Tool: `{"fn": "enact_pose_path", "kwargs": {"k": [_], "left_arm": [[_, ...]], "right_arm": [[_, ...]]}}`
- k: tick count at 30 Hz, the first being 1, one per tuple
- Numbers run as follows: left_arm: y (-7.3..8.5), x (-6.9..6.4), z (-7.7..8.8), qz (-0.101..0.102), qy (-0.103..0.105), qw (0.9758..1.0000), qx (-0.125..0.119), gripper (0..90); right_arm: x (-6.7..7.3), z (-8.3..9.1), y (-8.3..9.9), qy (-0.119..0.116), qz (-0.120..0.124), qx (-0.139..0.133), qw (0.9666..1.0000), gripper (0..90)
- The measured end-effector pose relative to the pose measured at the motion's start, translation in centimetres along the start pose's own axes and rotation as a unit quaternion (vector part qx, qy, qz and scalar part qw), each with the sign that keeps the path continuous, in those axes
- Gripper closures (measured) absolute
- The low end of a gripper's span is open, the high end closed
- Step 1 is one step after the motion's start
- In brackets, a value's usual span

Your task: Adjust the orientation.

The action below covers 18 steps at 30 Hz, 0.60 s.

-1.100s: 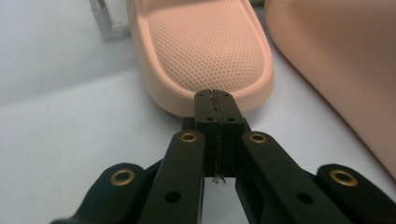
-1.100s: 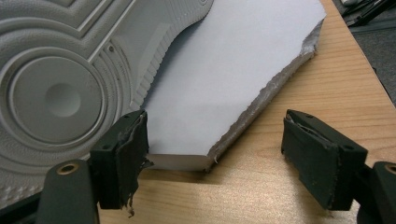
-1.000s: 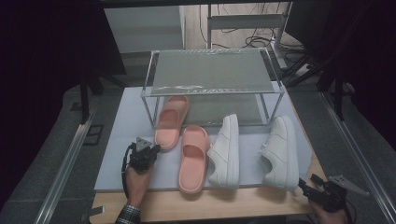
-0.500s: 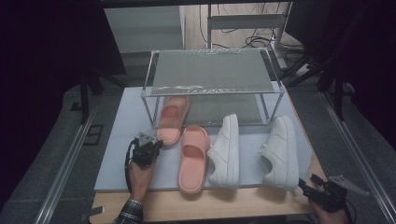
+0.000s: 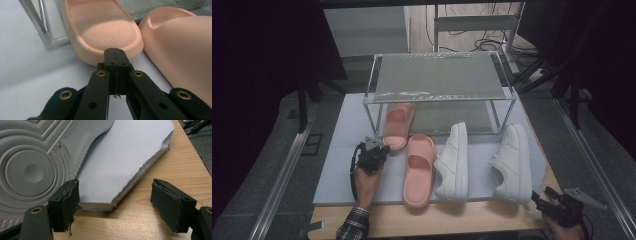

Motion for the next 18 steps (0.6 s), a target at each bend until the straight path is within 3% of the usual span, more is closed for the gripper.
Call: {"fn": "enact_pose_path", "kwargs": {"k": [18], "left_arm": [[-1.7, 0.7, -2.2, -0.008, -0.013, 0.9998, 0.012, 89.7]], "right_arm": [[0.0, 0.0, 0.0, 0.000, 0.000, 0.000, 1.0000, 23.5]]}}
Point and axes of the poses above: each handheld gripper's, and its own axes: z roughly backward along the jaws, y roughly out of its underside, x roughly to its left, the point moved 4 cm from there along -z, roughly forward along the jaws, and after that the axes turned 12 degrees about -z, right-handed, at the moved point
